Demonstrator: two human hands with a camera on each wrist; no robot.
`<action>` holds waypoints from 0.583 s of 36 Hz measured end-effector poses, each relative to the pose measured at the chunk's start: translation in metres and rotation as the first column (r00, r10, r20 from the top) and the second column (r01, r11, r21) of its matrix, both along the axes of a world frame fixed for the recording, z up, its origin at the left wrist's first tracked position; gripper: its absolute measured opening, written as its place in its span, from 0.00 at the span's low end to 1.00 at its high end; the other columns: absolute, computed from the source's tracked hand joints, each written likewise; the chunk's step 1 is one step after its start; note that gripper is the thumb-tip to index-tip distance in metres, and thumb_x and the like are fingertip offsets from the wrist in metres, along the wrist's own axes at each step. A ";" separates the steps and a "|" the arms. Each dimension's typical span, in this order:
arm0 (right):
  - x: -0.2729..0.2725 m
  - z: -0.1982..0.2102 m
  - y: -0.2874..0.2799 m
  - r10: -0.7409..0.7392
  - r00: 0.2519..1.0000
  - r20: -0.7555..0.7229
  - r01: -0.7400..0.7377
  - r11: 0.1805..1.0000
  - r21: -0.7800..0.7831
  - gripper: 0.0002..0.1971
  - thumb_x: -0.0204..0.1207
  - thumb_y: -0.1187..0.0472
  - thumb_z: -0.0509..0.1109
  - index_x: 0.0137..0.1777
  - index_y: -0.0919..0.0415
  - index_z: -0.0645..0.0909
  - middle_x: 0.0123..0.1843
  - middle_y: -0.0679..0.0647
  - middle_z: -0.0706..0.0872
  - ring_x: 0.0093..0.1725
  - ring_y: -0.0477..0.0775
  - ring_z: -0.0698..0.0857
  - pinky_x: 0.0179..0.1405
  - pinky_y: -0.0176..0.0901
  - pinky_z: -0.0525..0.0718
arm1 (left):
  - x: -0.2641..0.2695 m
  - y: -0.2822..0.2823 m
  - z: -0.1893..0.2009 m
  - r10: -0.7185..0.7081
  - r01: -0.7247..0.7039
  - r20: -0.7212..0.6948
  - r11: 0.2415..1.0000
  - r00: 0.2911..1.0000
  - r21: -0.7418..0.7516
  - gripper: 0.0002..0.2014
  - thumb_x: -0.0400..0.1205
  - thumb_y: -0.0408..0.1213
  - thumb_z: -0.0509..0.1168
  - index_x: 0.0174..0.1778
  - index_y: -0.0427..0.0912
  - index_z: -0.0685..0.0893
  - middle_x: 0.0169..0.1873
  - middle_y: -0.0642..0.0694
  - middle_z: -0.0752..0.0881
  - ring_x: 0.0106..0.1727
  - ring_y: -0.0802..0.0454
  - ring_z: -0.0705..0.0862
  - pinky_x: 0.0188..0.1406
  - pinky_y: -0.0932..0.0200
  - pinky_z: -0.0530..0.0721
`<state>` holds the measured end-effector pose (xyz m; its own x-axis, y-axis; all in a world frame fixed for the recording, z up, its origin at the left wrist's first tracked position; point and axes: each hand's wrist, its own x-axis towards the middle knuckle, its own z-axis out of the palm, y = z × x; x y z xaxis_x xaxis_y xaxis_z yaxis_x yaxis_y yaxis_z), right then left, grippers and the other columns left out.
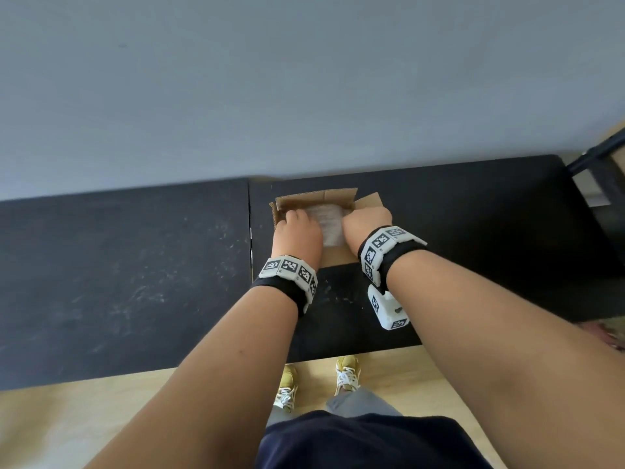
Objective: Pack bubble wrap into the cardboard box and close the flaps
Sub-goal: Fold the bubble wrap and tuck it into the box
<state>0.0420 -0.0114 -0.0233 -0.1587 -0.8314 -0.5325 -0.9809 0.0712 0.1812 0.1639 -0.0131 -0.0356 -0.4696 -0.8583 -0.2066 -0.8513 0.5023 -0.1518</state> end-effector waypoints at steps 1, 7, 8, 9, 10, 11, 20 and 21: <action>0.000 0.002 0.003 -0.003 1.000 0.008 0.003 1.000 -0.019 0.13 0.82 0.66 0.60 0.60 0.60 0.83 0.57 0.54 0.87 0.58 0.58 0.85 0.43 0.46 0.76 | 0.001 0.001 0.000 0.006 -0.006 -0.009 1.000 1.000 -0.002 0.15 0.85 0.32 0.54 0.66 0.36 0.78 0.62 0.38 0.77 0.64 0.41 0.76 0.58 0.52 0.77; 0.001 0.007 0.022 -0.044 0.996 0.075 0.055 0.988 -0.147 0.15 0.81 0.68 0.59 0.63 0.58 0.80 0.54 0.54 0.87 0.53 0.58 0.86 0.40 0.47 0.74 | 0.006 0.006 0.000 0.069 -0.067 -0.119 0.998 0.990 0.021 0.14 0.84 0.30 0.55 0.60 0.35 0.82 0.66 0.38 0.71 0.64 0.41 0.73 0.55 0.51 0.78; 0.001 0.008 0.025 -0.064 0.993 0.096 0.080 0.981 -0.179 0.16 0.80 0.68 0.58 0.64 0.57 0.79 0.53 0.54 0.87 0.52 0.58 0.86 0.40 0.47 0.74 | 0.007 0.007 0.000 0.078 -0.075 -0.134 0.997 0.988 0.026 0.13 0.84 0.30 0.56 0.60 0.35 0.83 0.67 0.39 0.70 0.64 0.41 0.73 0.54 0.51 0.79; 0.001 0.008 0.028 -0.085 0.989 0.119 0.107 0.974 -0.197 0.17 0.80 0.67 0.58 0.66 0.56 0.77 0.52 0.53 0.87 0.52 0.58 0.86 0.39 0.47 0.73 | 0.008 0.007 -0.001 0.082 -0.078 -0.145 0.996 0.986 0.031 0.13 0.84 0.30 0.56 0.61 0.36 0.82 0.67 0.39 0.69 0.64 0.42 0.73 0.53 0.51 0.80; 0.000 0.007 0.031 -0.105 0.984 0.142 0.134 0.968 -0.211 0.17 0.80 0.66 0.57 0.67 0.55 0.75 0.51 0.53 0.87 0.51 0.59 0.86 0.39 0.48 0.73 | 0.010 0.007 -0.001 0.086 -0.081 -0.158 0.996 0.984 0.039 0.13 0.84 0.30 0.56 0.62 0.36 0.81 0.66 0.39 0.69 0.64 0.42 0.73 0.52 0.51 0.81; -0.001 0.006 0.034 -0.121 0.980 0.159 0.156 0.961 -0.230 0.16 0.81 0.65 0.57 0.66 0.55 0.75 0.49 0.53 0.86 0.49 0.59 0.86 0.39 0.48 0.73 | 0.011 0.007 -0.001 0.095 -0.088 -0.178 0.995 0.980 0.046 0.14 0.84 0.29 0.56 0.63 0.37 0.79 0.65 0.40 0.70 0.63 0.42 0.74 0.51 0.51 0.81; -0.010 0.010 0.047 -0.153 0.978 0.140 0.203 0.842 -0.500 0.23 0.78 0.46 0.65 0.66 0.61 0.77 0.63 0.58 0.79 0.63 0.60 0.77 0.58 0.52 0.75 | 0.017 0.013 0.001 0.042 -0.079 -0.282 0.990 0.959 -0.121 0.15 0.79 0.27 0.57 0.60 0.40 0.76 0.61 0.44 0.77 0.63 0.45 0.75 0.65 0.55 0.73; -0.011 0.011 0.049 -0.170 0.976 0.137 0.217 0.836 -0.504 0.23 0.78 0.47 0.64 0.67 0.61 0.75 0.63 0.59 0.78 0.64 0.61 0.77 0.61 0.53 0.74 | 0.017 0.015 0.001 0.050 -0.094 -0.277 0.985 0.960 -0.147 0.15 0.77 0.27 0.59 0.60 0.40 0.78 0.62 0.43 0.78 0.63 0.44 0.75 0.65 0.54 0.74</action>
